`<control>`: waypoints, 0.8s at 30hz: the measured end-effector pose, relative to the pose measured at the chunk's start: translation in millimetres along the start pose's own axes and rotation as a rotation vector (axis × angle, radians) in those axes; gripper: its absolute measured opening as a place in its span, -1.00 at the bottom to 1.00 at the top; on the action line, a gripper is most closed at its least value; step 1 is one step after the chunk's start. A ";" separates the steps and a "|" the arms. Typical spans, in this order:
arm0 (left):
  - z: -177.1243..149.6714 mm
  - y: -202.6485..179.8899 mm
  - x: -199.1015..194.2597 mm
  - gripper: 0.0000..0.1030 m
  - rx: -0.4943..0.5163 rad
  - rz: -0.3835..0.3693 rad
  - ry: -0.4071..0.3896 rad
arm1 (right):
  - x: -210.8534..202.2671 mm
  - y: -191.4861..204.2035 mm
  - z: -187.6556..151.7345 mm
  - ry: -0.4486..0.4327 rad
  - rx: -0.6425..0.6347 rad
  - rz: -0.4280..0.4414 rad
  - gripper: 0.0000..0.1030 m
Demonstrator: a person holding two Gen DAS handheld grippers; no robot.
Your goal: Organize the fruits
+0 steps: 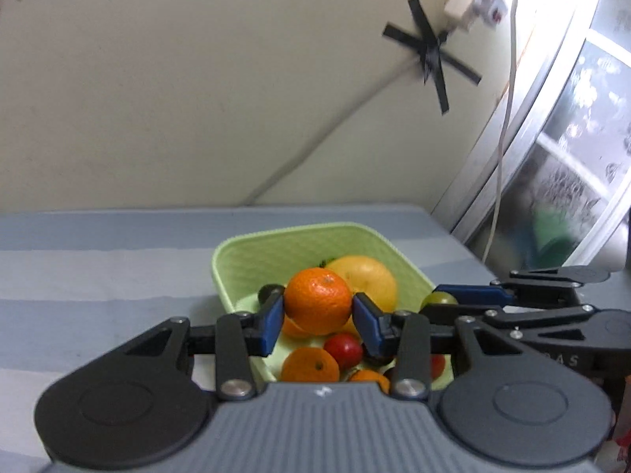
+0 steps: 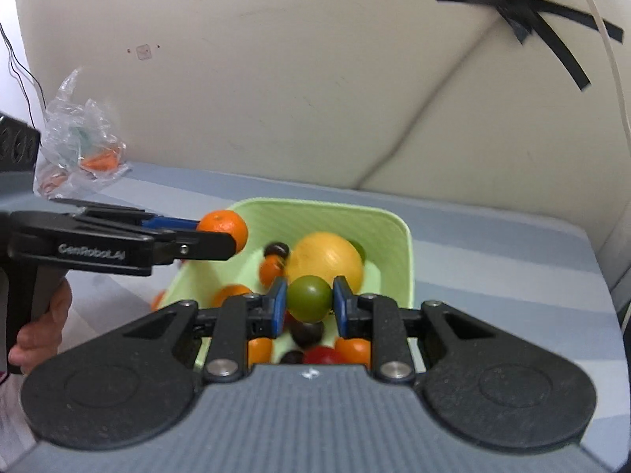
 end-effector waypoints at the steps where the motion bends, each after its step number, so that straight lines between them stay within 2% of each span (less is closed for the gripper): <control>1: -1.9 -1.3 4.7 -0.24 0.005 0.007 0.010 | 1.5 -1.3 -2.1 -0.001 -0.004 0.000 -0.47; 8: -13.0 -2.9 15.6 -0.24 0.043 0.050 0.050 | 15.8 20.8 -10.8 -0.009 -0.042 -0.028 -0.42; 11: -10.4 -6.7 7.6 -0.12 0.053 0.057 0.044 | 15.4 22.4 -9.3 -0.015 -0.032 -0.033 -0.39; 14: 2.3 -13.5 -17.1 -0.12 0.065 0.052 0.000 | -0.9 27.4 -0.5 -0.055 -0.033 -0.043 -0.39; 18: 14.3 -11.7 -74.9 -0.11 0.064 0.058 -0.108 | -50.6 52.3 12.0 -0.174 -0.025 -0.039 -0.39; 20: 6.3 -0.1 -101.4 -0.11 0.059 0.101 -0.135 | -72.3 71.7 5.3 -0.220 0.013 -0.001 -0.39; 24: -37.1 30.0 -139.5 -0.11 0.071 0.295 -0.118 | -96.1 117.0 -41.1 -0.275 0.090 0.026 -0.39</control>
Point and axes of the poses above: each gripper's, at about its wrist camera, not at the fingertips, and x roughly the way its jaws point, y to its left, z to its top, the point moved 8 cm from there along x, roughly the way its jaws point, and after that the axes turned 10 degrees about -y, right-handed, at the moved point
